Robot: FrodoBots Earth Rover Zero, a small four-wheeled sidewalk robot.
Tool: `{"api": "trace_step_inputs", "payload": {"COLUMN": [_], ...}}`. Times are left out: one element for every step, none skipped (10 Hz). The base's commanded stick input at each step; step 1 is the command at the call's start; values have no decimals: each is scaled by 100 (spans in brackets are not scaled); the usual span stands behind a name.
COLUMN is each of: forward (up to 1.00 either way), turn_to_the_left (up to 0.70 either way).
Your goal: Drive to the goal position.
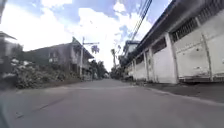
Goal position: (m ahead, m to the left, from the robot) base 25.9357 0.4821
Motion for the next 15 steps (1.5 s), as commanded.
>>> {"api": "trace_step_inputs", "payload": {"forward": [70, 70, 70, 70, 70, 70, 70, 70, 70, 70, 70, 70, 70, 70, 70], "turn_to_the_left": [-35, -35, -35, -35, 0, 0, 0, 0, 0, 0, 0, 0, 0, 0, 0]}}
